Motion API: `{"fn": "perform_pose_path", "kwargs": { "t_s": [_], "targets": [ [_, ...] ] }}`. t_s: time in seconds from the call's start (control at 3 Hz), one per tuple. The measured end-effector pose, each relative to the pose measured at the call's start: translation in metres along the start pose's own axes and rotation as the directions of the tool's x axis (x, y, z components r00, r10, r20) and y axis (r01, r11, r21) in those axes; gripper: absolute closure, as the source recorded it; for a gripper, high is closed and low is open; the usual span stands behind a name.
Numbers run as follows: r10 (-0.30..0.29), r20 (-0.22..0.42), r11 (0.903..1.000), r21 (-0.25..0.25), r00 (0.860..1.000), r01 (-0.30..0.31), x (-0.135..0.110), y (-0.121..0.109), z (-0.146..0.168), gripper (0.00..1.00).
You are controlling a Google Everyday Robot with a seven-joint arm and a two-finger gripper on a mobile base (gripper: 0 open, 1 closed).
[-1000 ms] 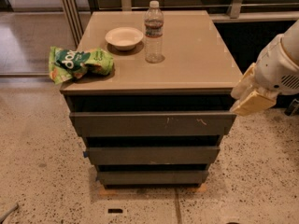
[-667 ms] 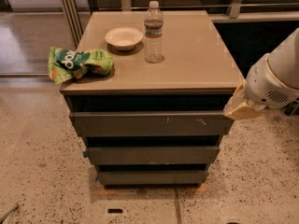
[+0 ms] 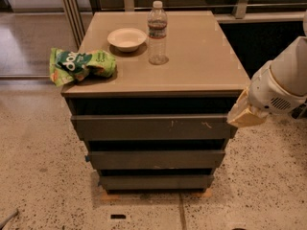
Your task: Open middle drawer
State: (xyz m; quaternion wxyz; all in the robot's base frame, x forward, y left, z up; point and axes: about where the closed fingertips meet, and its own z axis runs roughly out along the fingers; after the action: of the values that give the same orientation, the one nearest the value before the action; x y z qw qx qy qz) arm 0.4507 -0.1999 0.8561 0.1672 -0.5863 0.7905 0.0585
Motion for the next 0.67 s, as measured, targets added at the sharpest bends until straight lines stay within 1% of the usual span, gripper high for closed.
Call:
{"fn": "perform_pose_path", "kwargs": {
  "t_s": [0.33,0.67],
  "targets": [
    [-0.011,0.019,0.9998,0.02,1.0,0.01,0.011,0.002,0.026,1.0],
    [0.0,0.107,0.9981,-0.061,0.994,0.007,0.055,0.025,0.147,1.0]
  ]
}}
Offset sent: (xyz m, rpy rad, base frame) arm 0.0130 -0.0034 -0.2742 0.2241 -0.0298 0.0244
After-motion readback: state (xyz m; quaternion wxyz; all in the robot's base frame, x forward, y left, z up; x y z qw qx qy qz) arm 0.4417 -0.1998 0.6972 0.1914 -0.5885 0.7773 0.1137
